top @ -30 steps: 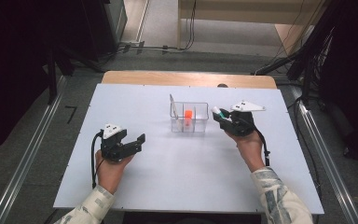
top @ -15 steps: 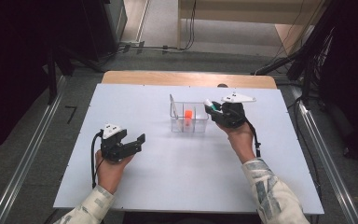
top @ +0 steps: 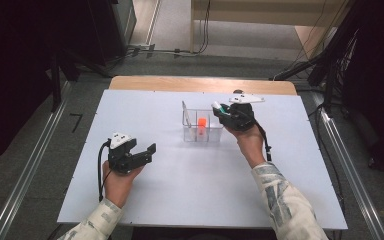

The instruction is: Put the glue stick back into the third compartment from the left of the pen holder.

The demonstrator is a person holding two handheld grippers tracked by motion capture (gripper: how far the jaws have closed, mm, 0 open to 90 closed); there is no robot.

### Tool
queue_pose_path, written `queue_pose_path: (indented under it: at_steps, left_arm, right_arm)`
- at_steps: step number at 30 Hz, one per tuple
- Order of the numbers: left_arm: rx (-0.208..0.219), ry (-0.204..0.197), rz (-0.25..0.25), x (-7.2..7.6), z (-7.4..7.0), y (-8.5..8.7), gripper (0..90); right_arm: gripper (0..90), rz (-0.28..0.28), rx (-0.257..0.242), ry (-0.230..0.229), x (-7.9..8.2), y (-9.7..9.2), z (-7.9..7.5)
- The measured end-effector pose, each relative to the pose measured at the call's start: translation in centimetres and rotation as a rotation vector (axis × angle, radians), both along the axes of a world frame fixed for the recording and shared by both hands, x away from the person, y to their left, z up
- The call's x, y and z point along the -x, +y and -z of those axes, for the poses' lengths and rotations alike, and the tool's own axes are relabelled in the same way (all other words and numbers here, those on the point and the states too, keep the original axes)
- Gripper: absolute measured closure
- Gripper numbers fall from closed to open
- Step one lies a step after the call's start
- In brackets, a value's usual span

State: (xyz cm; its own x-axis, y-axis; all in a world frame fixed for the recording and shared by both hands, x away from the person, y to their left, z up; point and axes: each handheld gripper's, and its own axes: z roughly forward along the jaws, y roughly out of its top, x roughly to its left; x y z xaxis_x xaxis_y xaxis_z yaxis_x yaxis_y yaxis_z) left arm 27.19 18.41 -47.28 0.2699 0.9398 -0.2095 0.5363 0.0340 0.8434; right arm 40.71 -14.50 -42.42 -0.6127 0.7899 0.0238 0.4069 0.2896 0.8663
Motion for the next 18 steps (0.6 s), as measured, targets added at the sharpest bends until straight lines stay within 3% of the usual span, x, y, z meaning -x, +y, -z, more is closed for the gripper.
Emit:
queue_pose_path:
  at_steps: [18]
  left_arm:
    - [0.003,0.001,0.006,0.0,0.0,0.0,24.6]
  right_arm:
    - [63.1,-0.017,-0.002,0.004,-1.3,2.1,-0.5]
